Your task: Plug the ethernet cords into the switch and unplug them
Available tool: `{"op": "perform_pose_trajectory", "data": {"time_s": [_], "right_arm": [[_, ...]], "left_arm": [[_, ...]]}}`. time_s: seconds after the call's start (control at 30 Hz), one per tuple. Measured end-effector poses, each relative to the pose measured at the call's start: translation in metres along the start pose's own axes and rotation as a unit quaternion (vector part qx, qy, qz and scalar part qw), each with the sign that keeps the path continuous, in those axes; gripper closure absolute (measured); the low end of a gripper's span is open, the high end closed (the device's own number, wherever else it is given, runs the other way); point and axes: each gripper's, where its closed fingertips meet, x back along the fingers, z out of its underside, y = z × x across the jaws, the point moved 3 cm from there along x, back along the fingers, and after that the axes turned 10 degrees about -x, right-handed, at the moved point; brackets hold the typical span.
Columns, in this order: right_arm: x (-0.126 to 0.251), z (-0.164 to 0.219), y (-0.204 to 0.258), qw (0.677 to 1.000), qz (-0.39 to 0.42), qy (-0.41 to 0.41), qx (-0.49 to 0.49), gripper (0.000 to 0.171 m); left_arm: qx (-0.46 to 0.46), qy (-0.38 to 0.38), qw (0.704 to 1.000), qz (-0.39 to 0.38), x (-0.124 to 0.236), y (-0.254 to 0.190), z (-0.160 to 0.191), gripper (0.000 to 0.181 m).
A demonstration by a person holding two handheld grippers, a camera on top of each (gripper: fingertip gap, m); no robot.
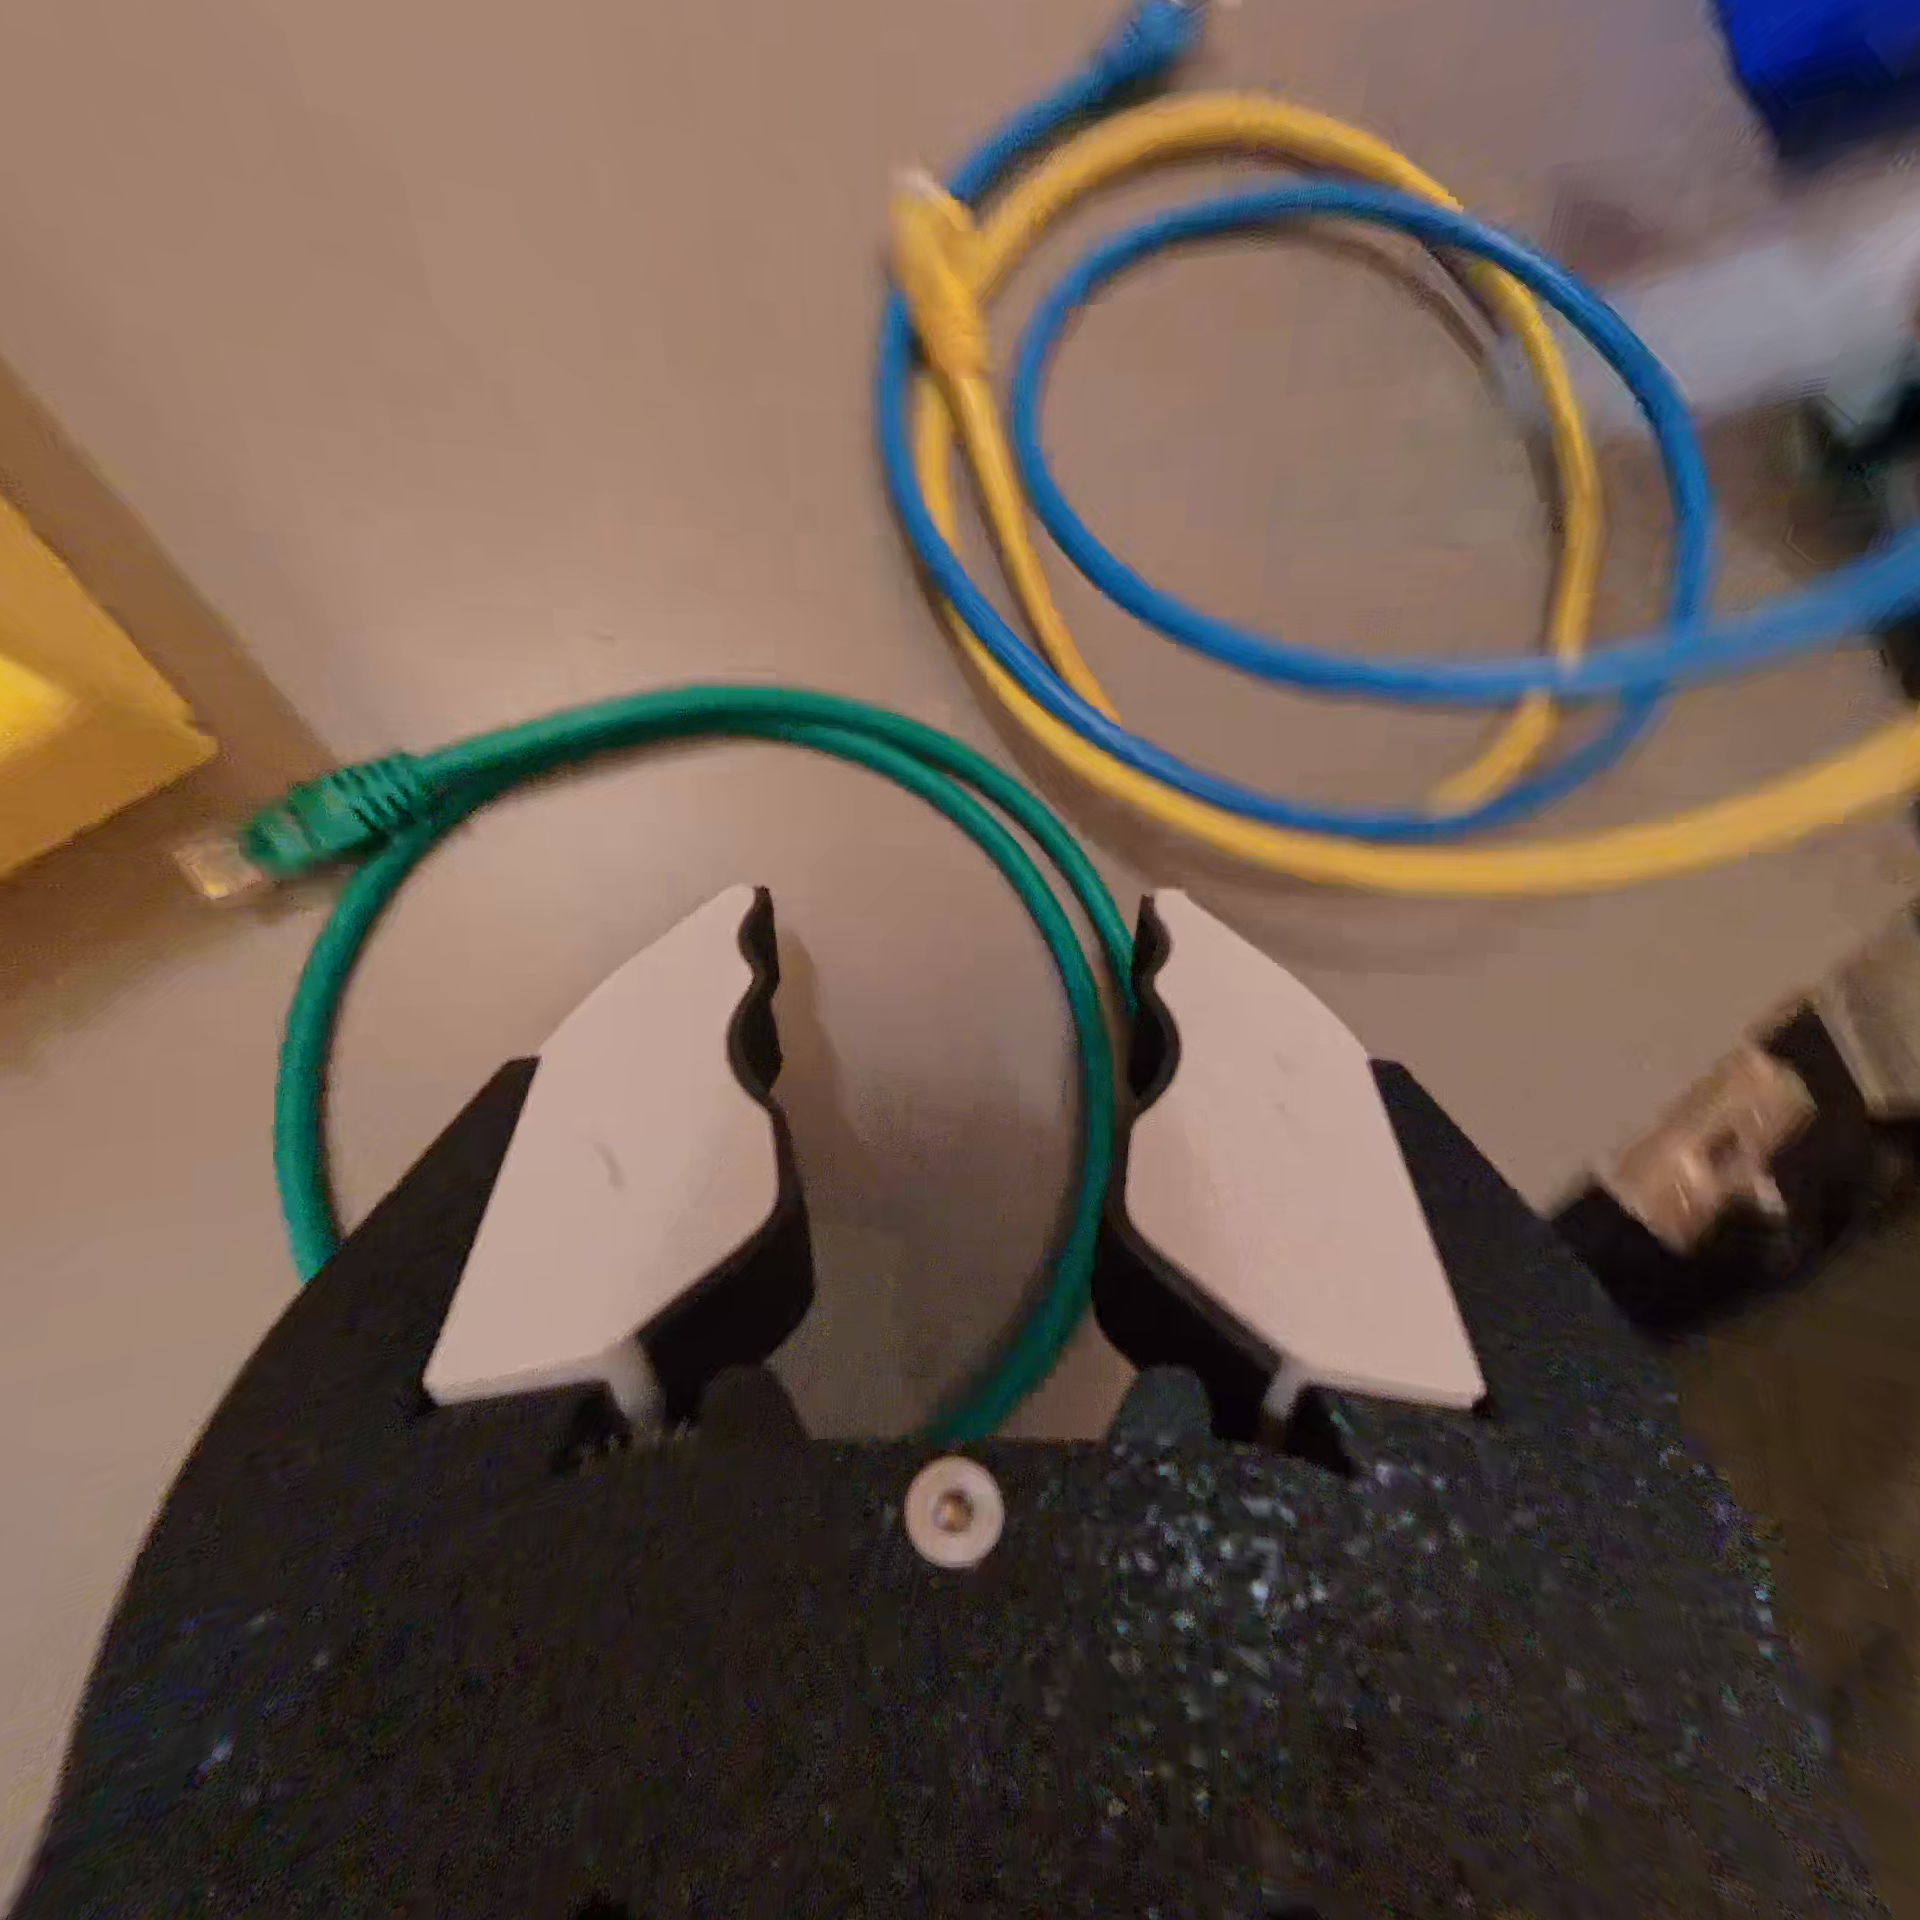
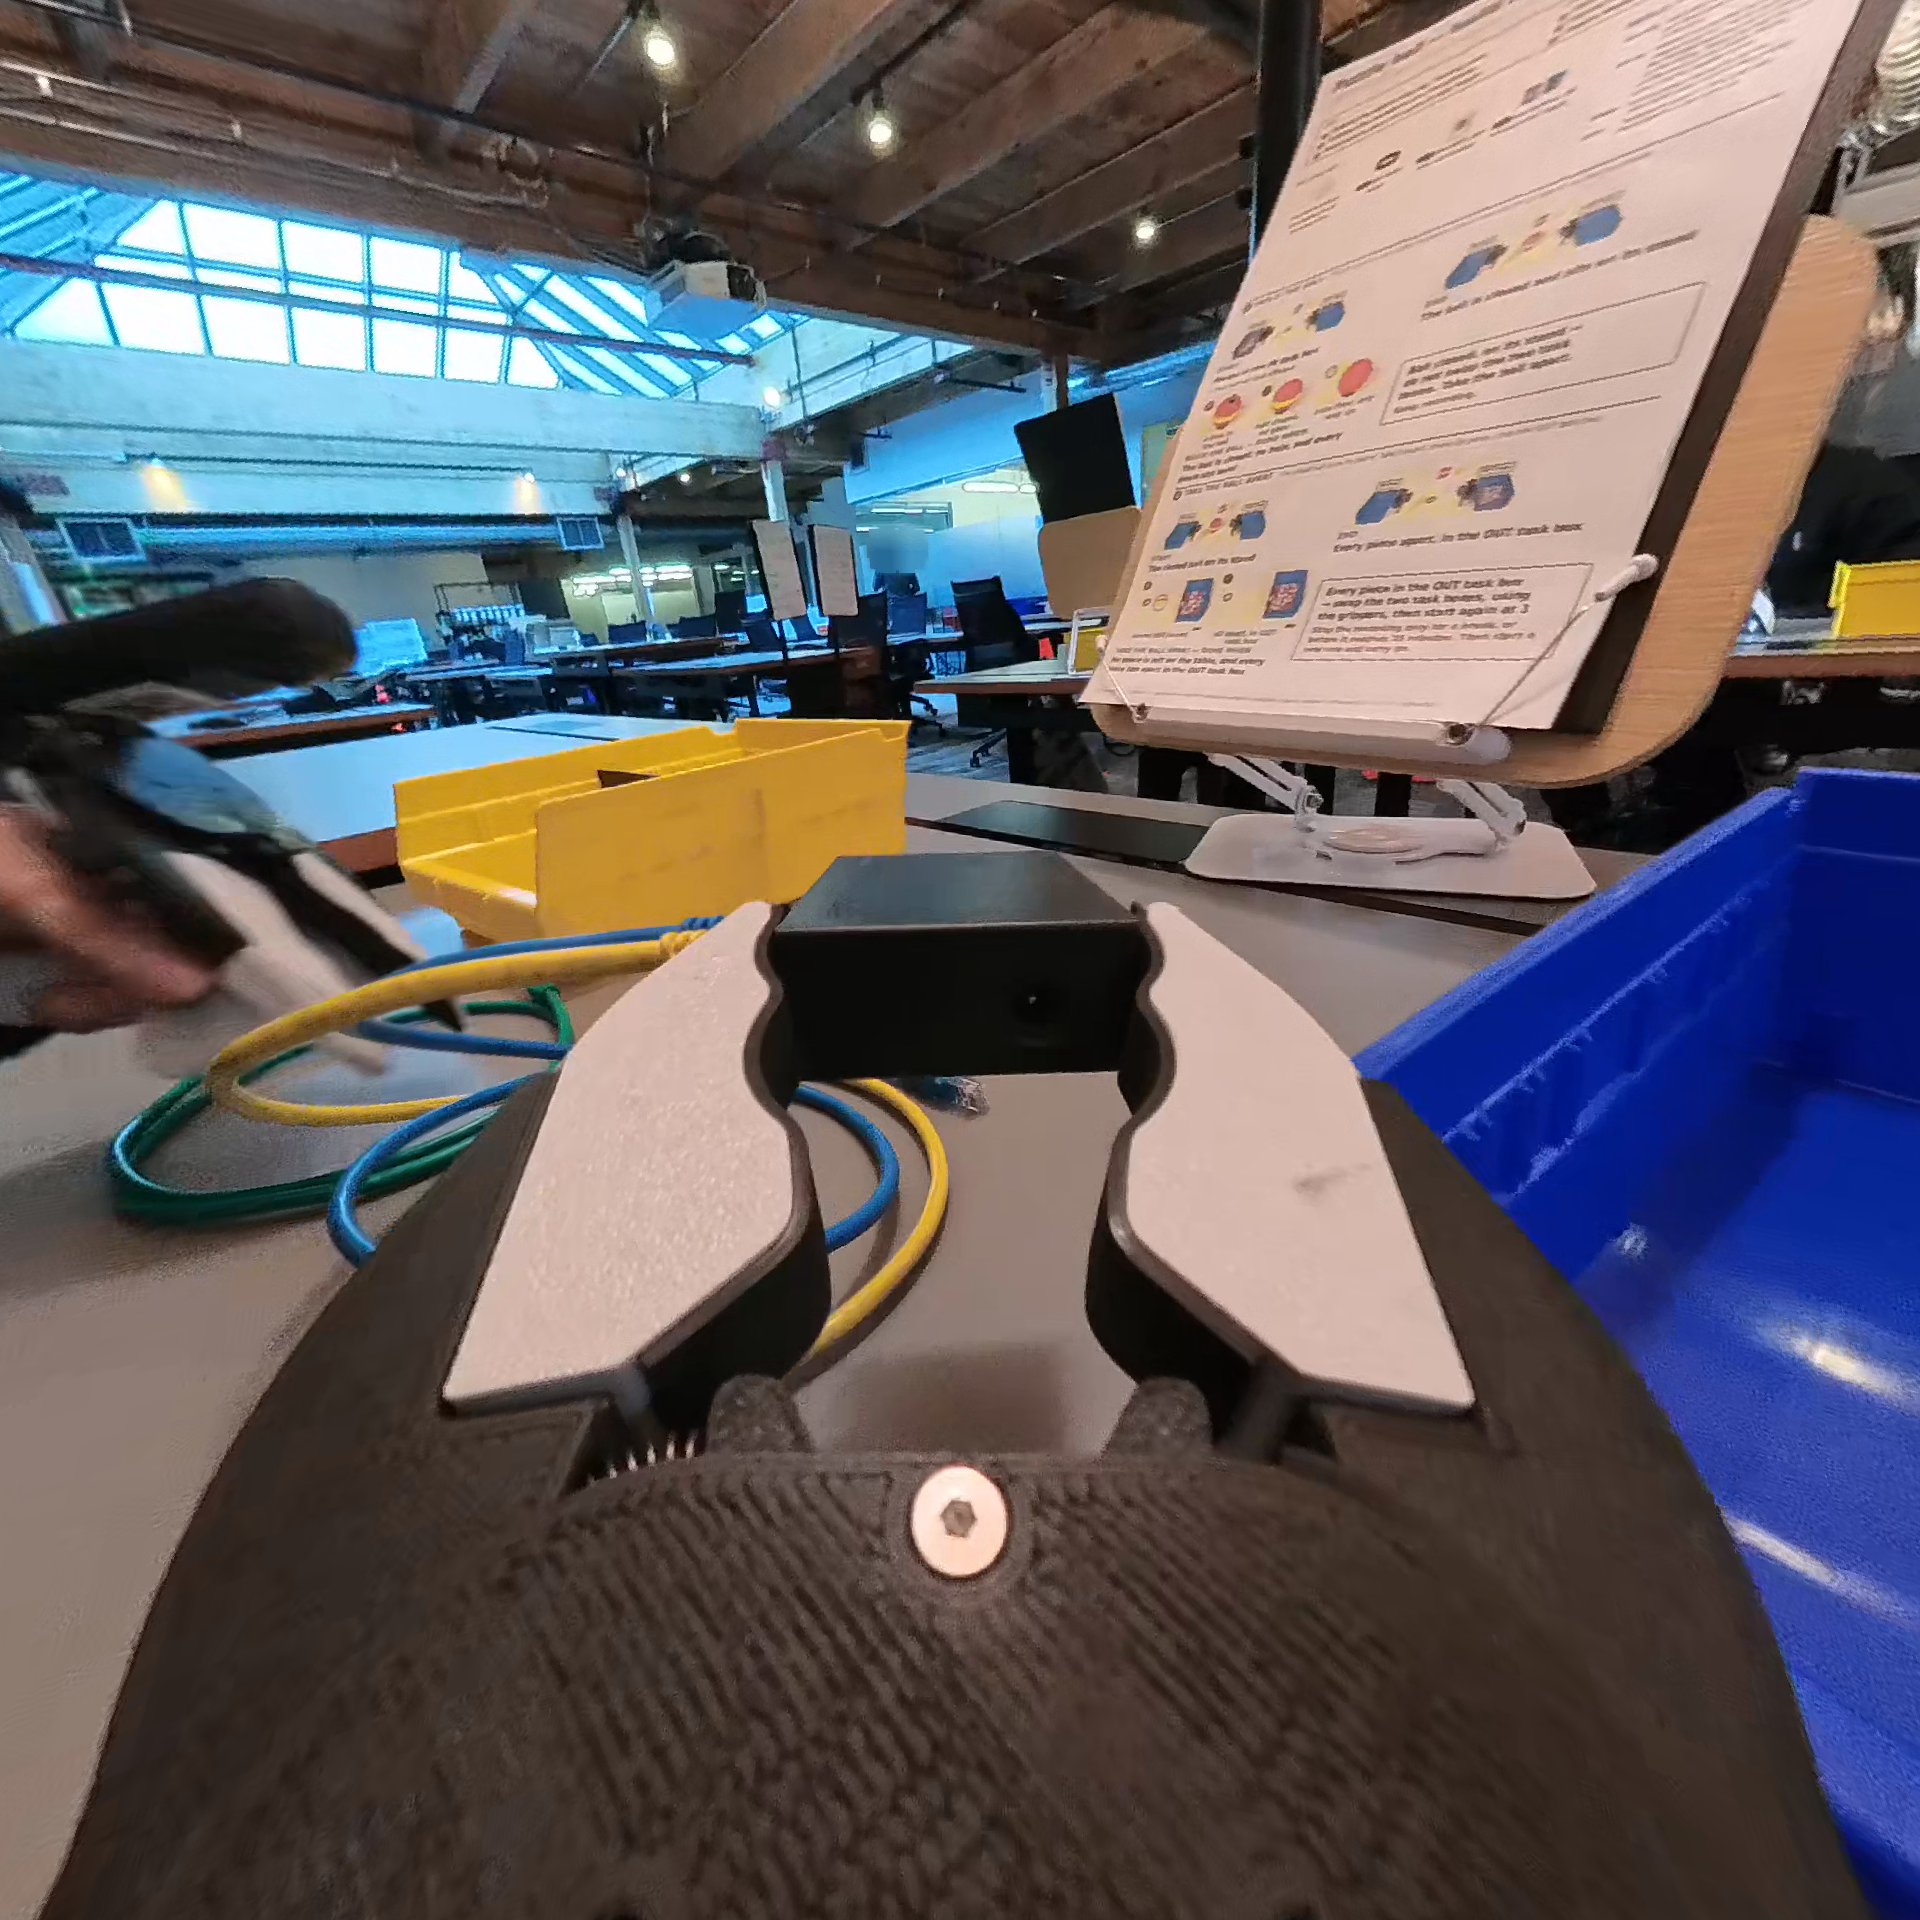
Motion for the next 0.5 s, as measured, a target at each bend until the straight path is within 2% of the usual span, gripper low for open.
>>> {"op": "perform_pose_trajectory", "data": {"time_s": [0.13, 0.2, 0.23, 0.27, 0.37, 0.5], "right_arm": [[0.002, -0.001, 0.001, 1.0, -0.019, -0.005, -0.009, 0.11], [0.004, -0.003, 0.001, 0.999, -0.029, -0.012, -0.021, 0.11], [0.005, -0.004, -0.001, 0.999, -0.031, -0.017, -0.029, 0.11], [0.006, -0.005, -0.001, 0.998, -0.036, -0.021, -0.036, 0.11], [0.009, -0.008, -0.004, 0.997, -0.046, -0.033, -0.056, 0.11], [0.013, -0.012, -0.009, 0.993, -0.055, -0.053, -0.085, 0.11]], "left_arm": [[0.041, 0.011, 0.987, -0.153, -0.028, 0.037, -0.019, 0.117], [0.035, 0.026, 0.982, -0.184, -0.04, 0.04, -0.022, 0.115], [0.02, 0.034, 0.979, -0.201, -0.043, 0.04, -0.024, 0.118], [0.001, 0.038, 0.978, -0.205, -0.046, 0.036, -0.026, 0.131], [-0.059, 0.035, 0.984, -0.166, -0.054, 0.014, -0.032, 0.151], [-0.217, 0.033, 0.975, -0.045, -0.056, -0.027, -0.026, 0.163]]}}
